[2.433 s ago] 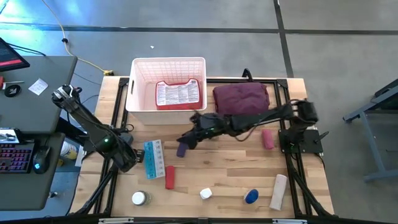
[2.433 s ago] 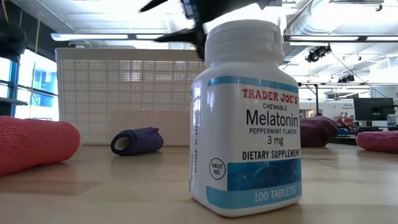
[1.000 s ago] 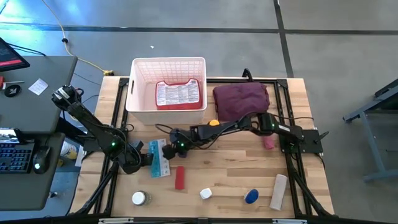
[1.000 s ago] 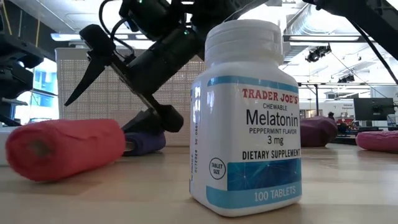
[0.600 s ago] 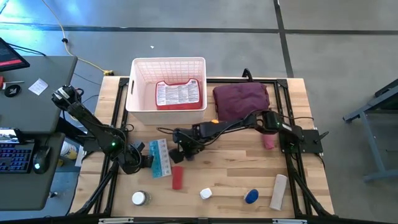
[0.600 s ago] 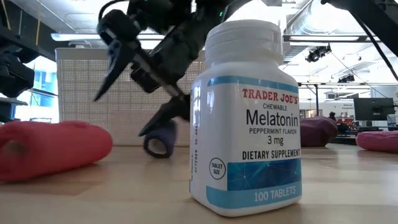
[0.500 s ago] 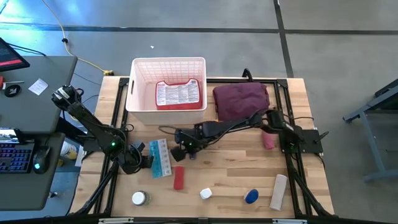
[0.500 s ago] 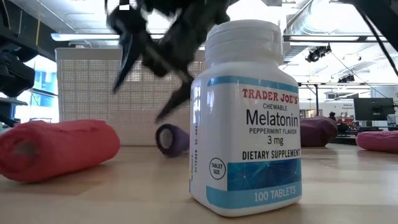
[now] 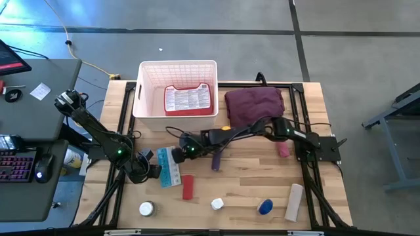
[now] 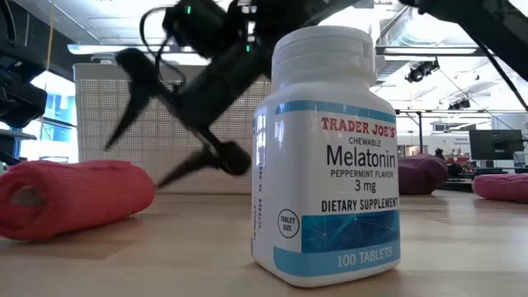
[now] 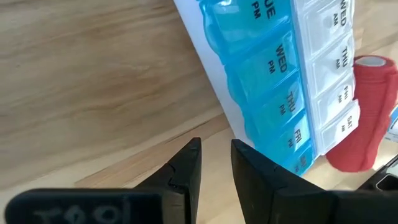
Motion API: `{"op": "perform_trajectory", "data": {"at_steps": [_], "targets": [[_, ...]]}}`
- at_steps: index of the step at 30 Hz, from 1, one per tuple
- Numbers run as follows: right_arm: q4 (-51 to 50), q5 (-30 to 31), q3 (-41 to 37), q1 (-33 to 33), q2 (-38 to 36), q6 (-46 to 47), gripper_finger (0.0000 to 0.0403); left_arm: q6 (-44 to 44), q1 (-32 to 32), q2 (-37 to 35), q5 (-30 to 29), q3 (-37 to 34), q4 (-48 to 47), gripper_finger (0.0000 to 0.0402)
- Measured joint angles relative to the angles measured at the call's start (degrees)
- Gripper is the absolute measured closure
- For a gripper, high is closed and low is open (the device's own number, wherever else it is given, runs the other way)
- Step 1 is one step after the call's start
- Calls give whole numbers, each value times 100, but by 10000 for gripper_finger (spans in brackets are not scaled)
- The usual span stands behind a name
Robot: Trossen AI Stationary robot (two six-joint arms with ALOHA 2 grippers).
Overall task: Pick & place medical supplies in basket/bin
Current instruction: Put the blue and white pill organizer into the white bin
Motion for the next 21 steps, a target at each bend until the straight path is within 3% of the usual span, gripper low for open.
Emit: {"op": "perform_trajectory", "data": {"at_steps": [9,16,21], "targets": [[728,216,20,135,228,-85,85,16,0,0,-347,0,-100,277],[1674,-297,44,357,742,411,85,107,-2,4,-549,4,-143,277],[1935,108,34,404,802,539,85,107,-2,2,-610,4,-174,277]]}}
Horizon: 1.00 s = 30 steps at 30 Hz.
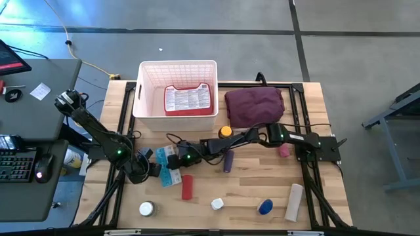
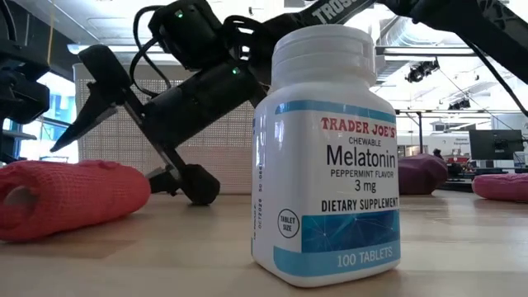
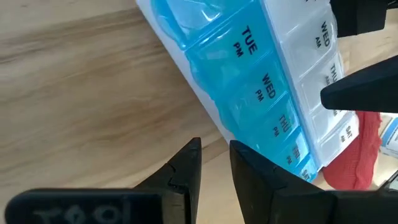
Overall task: Pick & place medical supplies in basket/bin
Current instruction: Put the blue and white pill organizer into the white bin
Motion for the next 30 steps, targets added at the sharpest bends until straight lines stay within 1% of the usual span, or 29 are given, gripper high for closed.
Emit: {"op": "perform_trajectory", "data": {"at_steps": [3,7,10,14,16,19,25,27,30], "targets": [[283,27,-20,-19,15,45,85,2,-7,0,-20,0,-29,277],[764,-150,-23,-96,14,-112,85,2,-9,0,12,2,-179,277],[791,-254,-23,-115,-24,-401,85,2,17,2,-155,2,-254,277],[637,-405,-15,-147,-38,-456,95,0,4,2,-285,0,-170,277],[606,-517,-12,-174,-42,-572,111,0,11,2,-359,0,-157,277],[665,-610,-15,-202,-47,-666,152,1,4,0,-279,0,-164,277],[664,-943,-17,-316,-47,-648,267,49,-2,-13,88,8,-129,277],[673,-1128,-17,-354,-47,-768,271,161,3,-13,363,0,-185,277],[675,-1602,-17,-433,-48,-867,271,337,2,-113,935,-11,-188,277]]}}
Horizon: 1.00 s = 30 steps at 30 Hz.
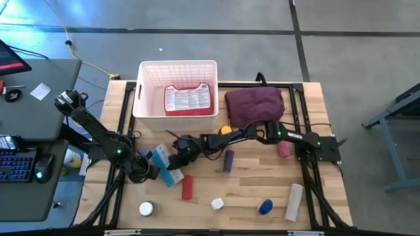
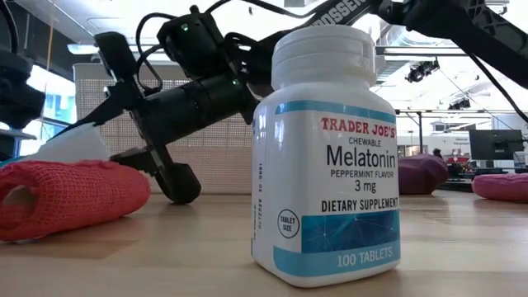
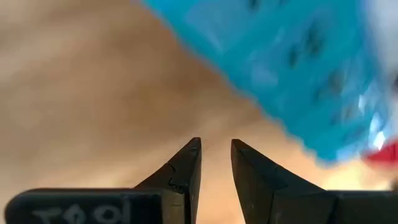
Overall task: Pick & place medical supplies in basket/bin
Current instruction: Put the blue and white pill organizer into the white bin
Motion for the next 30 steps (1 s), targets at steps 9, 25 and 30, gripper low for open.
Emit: {"op": "perform_trajectory", "data": {"at_steps": [9,25,30], "targets": [[-761,-576,-6,-50,-918,-746,271,722,-2,-1452,-65,691,-380,277],[-3856,1660,2,-668,-3834,-3397,271,5840,-2,-2927,-2716,3344,-663,277],[-3779,1737,2,-1469,-4207,-3798,271,6808,-2,-2920,-3846,3906,-862,277]]}}
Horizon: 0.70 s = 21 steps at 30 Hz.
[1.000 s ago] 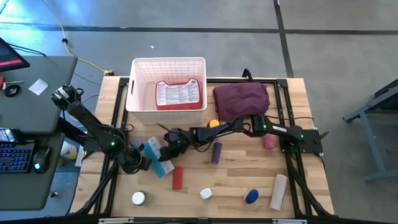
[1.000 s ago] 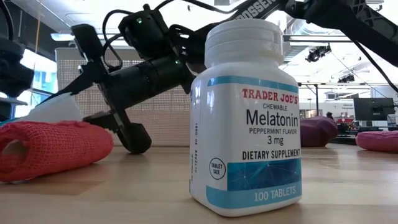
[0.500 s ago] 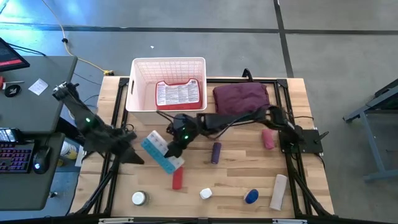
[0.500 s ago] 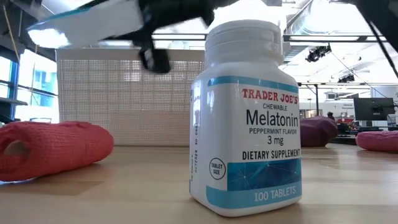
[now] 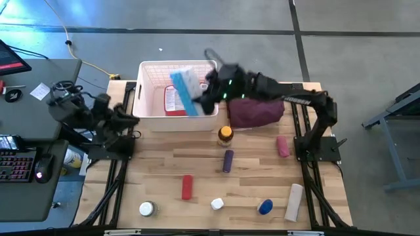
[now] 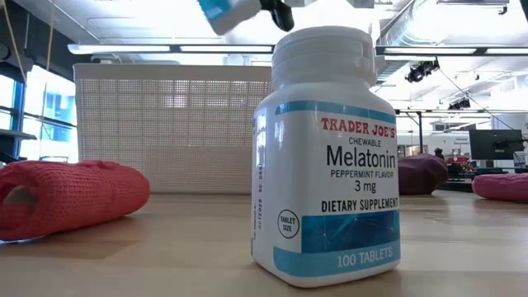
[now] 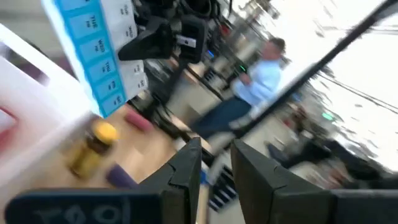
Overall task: Pick & place medical supplies in basket/bin
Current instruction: Put the blue and white pill organizer into the white bin
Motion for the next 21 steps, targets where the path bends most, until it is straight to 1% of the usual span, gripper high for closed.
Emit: {"op": "perform_trajectory", "data": {"at_steps": [6,11,14,18,21], "targets": [[617,-95,0,-632,-33,-549,271,209,0,0,-648,521,-647,277],[1124,-248,2,-922,231,-755,271,567,0,1,-1192,861,-631,277],[1397,-336,0,-1002,459,-745,271,842,0,0,-1382,1036,-631,277],[1302,-522,265,-1005,736,-913,271,1102,0,2,-1425,1228,-626,277],[1107,-646,461,-1025,979,-1047,271,1216,0,3,-1655,1282,-629,277]]}}
